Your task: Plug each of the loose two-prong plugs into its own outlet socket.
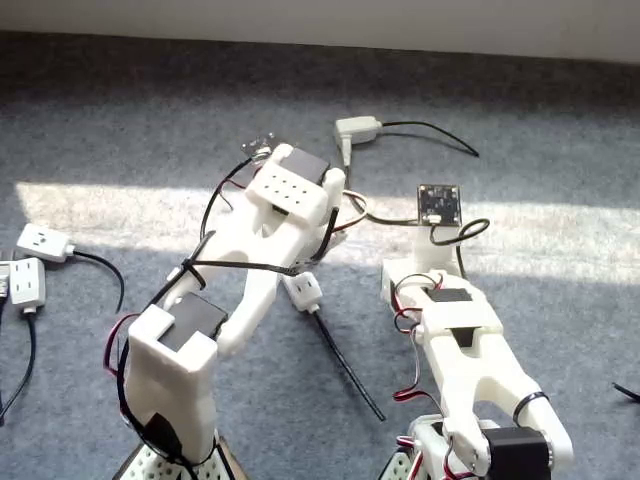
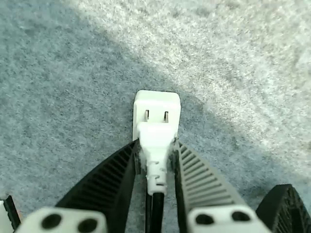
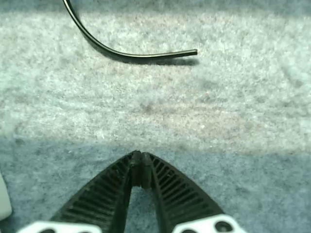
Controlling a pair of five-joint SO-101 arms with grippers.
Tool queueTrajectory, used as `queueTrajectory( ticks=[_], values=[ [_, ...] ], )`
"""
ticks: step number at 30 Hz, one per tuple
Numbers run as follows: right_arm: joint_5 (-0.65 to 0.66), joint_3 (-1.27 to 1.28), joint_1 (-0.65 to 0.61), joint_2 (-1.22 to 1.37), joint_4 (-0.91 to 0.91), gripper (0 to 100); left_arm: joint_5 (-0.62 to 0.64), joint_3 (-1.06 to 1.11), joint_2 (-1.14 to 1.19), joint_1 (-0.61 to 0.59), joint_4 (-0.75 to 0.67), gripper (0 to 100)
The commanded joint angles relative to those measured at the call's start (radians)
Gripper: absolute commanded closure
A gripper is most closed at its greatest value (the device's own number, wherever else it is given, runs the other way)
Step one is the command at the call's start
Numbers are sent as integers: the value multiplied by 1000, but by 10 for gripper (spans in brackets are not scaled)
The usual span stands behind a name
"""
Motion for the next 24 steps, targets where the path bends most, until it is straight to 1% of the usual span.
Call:
queueTrajectory(
  ticks=[1, 3, 6, 8, 11, 14, 18, 24],
  values=[
    [-11, -36, -10, -21, -18, 991, 31, -73, 104, -18, 3, 989],
    [-9, -36, -10, -21, -18, 991, 23, -148, 145, -7, 61, 983],
    [-9, -36, -10, -21, -18, 991, -43, -274, 173, 8, 178, 932],
    [-9, -36, -10, -21, -18, 991, -71, -331, 176, 10, 219, 904],
    [-8, -36, -10, -21, -18, 991, -77, -335, 179, 1, 221, 920],
    [-8, -36, -10, -21, -18, 991, -77, -334, 182, -35, 221, 992],
    [-6, -36, -10, -21, -18, 991, -77, -328, 182, -90, 224, 994],
    [-6, -36, -10, -21, -18, 991, -77, -255, 182, -108, 224, 993]
  ],
)
